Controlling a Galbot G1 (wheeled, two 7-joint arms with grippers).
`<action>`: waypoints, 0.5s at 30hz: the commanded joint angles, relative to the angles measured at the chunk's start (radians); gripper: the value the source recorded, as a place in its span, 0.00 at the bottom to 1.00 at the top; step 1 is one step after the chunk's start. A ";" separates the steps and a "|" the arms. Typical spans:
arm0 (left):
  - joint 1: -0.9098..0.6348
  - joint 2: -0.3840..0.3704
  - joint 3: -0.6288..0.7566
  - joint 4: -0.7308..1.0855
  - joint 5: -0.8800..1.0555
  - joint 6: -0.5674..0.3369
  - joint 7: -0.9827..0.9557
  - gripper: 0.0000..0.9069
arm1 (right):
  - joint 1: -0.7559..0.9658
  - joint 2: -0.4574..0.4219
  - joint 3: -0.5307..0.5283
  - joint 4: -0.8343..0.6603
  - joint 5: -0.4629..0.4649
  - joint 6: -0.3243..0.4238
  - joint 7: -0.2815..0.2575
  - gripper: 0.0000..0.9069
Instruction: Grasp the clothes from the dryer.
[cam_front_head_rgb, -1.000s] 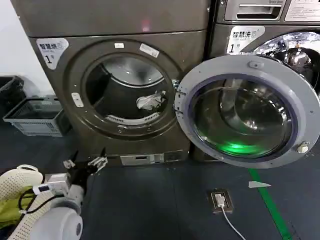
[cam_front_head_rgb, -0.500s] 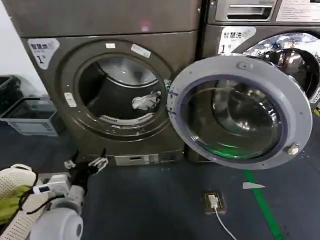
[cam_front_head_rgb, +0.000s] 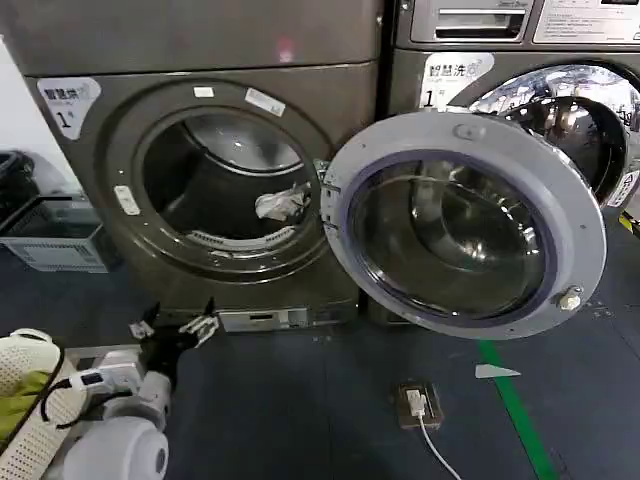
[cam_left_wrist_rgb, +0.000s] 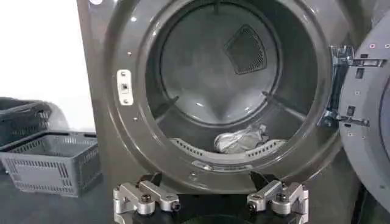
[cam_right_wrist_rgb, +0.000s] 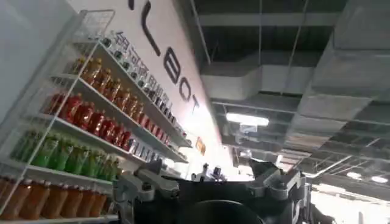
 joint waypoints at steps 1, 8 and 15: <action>0.000 0.001 0.000 0.000 0.002 0.049 0.002 1.00 | -0.001 0.001 0.003 -0.001 0.013 0.010 0.008 1.00; 0.004 -0.001 0.008 0.001 0.006 0.049 0.007 1.00 | -0.003 0.009 0.005 -0.011 0.017 0.019 0.010 1.00; 0.006 0.000 0.007 0.001 0.010 0.049 0.011 1.00 | 0.001 0.009 0.003 -0.014 0.020 0.035 0.015 1.00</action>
